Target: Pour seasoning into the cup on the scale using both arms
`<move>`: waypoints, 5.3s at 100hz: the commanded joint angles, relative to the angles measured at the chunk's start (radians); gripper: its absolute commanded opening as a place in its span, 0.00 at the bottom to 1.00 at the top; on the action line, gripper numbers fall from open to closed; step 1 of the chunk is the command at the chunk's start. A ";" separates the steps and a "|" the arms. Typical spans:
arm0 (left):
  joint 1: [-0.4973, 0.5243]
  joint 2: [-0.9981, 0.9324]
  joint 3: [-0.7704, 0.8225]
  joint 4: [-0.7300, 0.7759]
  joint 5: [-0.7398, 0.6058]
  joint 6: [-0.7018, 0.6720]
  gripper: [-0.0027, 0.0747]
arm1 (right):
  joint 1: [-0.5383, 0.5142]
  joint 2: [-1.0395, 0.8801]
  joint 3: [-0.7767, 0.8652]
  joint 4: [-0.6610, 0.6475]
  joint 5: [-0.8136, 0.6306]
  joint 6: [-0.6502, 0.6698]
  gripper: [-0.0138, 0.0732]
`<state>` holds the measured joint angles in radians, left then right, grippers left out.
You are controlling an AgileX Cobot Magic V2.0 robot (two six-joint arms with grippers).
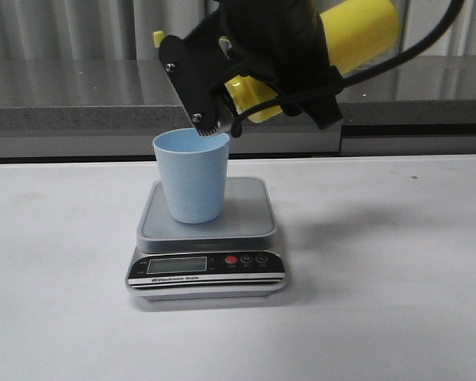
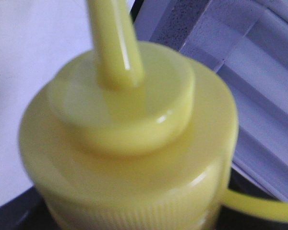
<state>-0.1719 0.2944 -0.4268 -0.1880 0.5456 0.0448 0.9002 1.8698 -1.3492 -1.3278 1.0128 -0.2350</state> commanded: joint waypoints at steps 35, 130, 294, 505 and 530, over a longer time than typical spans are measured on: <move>0.001 0.009 -0.024 -0.009 -0.078 -0.008 0.01 | 0.001 -0.111 -0.034 -0.004 -0.014 0.479 0.09; 0.001 0.009 -0.024 -0.009 -0.078 -0.008 0.01 | -0.537 -0.474 0.447 0.640 -1.132 0.902 0.09; 0.001 0.009 -0.024 -0.009 -0.078 -0.008 0.01 | -0.718 -0.097 0.598 0.770 -1.799 0.774 0.68; 0.001 0.009 -0.024 -0.009 -0.078 -0.008 0.01 | -0.718 -1.233 1.111 0.629 -1.344 1.083 0.09; 0.001 0.009 -0.024 -0.009 -0.078 -0.008 0.01 | -0.718 -1.416 1.111 0.590 -1.254 1.086 0.09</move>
<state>-0.1719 0.2944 -0.4268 -0.1880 0.5456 0.0448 0.1814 0.4910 -0.2117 -0.7076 -0.1911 0.8497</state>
